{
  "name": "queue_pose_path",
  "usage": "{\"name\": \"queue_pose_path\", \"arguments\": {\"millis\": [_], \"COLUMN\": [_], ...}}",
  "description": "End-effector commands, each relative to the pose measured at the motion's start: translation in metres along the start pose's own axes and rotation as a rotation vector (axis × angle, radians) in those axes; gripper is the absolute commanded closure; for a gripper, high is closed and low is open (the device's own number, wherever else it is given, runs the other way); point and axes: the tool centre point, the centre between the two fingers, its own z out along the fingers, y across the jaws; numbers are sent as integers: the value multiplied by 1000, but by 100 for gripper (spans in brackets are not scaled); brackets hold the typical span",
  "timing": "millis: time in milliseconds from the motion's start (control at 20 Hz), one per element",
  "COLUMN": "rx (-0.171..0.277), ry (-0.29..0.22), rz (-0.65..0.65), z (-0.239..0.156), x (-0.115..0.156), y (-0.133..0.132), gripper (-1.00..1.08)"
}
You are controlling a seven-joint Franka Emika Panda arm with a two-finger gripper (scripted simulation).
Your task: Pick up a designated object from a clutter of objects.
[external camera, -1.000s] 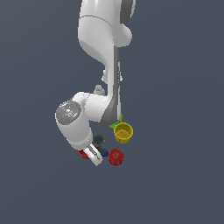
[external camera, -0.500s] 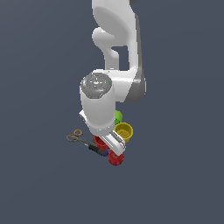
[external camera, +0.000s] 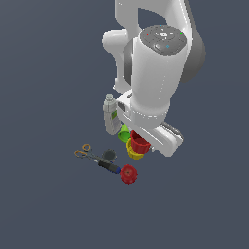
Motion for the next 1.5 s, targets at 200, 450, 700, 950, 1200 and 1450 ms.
{"name": "queue_pose_path", "arguments": {"millis": [200,450,700,950,1200,1450], "rx": [1,1,1,2,2,2], "ry": [2,1,1,0,0,0], "rz": [1,1,1,1,0,0], "z": [-59,-102,-136,-157,-168,-172], "x": [-47,-82,-108,-124,-133,-135], "y": [-35,-62,-85,-99,-108,-111], "gripper": [108,108,108,108,108,108]}}
